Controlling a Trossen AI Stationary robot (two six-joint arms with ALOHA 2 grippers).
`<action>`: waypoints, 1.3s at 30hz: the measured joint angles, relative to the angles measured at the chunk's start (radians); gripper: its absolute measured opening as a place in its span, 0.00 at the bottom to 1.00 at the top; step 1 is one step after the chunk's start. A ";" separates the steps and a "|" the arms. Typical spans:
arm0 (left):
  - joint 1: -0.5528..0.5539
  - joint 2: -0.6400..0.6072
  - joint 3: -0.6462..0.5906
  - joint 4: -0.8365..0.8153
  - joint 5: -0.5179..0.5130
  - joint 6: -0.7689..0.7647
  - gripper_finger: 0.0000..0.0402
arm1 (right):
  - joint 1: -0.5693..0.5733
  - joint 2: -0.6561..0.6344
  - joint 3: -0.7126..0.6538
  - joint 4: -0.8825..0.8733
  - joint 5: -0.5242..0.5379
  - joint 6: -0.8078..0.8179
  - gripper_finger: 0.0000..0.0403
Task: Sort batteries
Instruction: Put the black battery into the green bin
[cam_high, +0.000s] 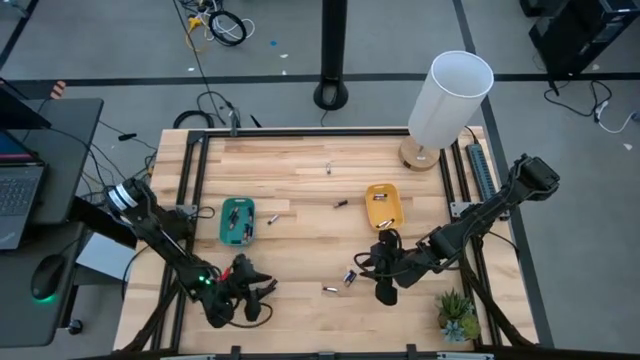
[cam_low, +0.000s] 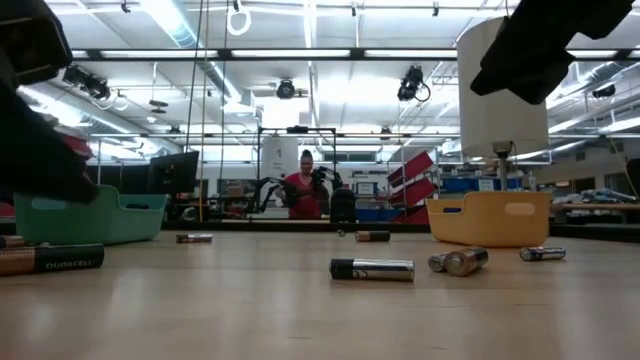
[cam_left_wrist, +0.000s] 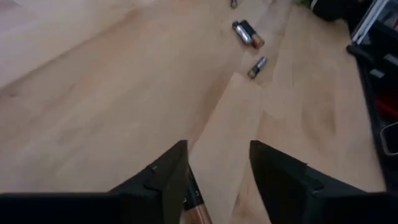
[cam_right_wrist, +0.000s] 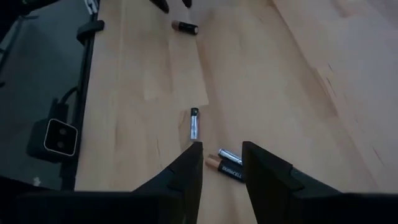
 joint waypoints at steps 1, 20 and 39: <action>0.001 0.017 0.007 0.000 0.000 -0.001 0.49 | 0.000 -0.001 0.000 0.002 0.000 0.003 0.30; 0.006 0.268 0.111 -0.081 -0.065 -0.101 0.55 | 0.000 -0.006 0.000 0.002 -0.090 0.032 0.23; 0.000 0.191 0.102 -0.285 -0.037 -0.103 0.14 | 0.000 -0.006 0.000 0.009 -0.107 0.033 0.21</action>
